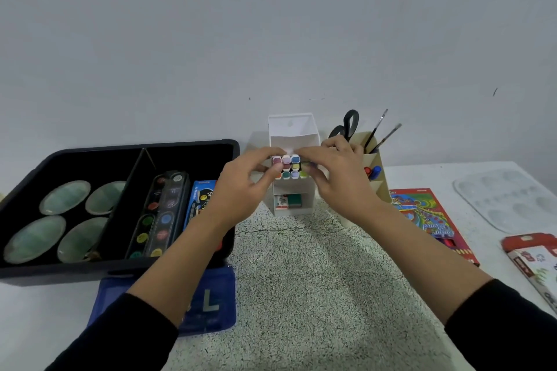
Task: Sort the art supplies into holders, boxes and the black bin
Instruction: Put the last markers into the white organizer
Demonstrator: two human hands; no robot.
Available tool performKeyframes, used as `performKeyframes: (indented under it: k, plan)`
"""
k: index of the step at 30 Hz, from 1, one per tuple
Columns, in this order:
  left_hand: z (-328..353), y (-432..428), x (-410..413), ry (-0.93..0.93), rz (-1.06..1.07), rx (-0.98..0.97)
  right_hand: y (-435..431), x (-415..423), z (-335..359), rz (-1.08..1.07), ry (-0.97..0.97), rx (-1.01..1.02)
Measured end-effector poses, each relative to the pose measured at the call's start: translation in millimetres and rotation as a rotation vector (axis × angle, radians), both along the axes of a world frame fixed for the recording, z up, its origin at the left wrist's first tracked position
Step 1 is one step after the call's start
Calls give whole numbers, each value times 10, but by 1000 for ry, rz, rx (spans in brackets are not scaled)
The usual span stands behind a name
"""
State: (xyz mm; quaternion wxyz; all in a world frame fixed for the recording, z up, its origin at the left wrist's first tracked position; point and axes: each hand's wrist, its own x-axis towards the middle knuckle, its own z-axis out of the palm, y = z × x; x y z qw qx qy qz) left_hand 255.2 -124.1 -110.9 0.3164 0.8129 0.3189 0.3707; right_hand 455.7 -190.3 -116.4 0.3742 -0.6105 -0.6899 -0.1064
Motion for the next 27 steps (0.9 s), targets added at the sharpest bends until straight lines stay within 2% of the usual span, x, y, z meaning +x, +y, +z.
performKeyframes:
  k: [2,4,8,17,27]
  plan:
    - [-39,-56,-26,-25,-47,-83,-45,19,-50,11,5,-6]
    - [-76,-88,-37,-126,-52,-202,-61,11,-69,17,43,-12]
    - [-104,-42,8,-170,47,-259,-18,-32,-44,28,132,-26]
    - [-62,-16,141,-112,263,-187,-10,-79,7,6,202,17]
    - [-3,-30,96,-99,261,-138,-3,-119,23,22,135,-31]
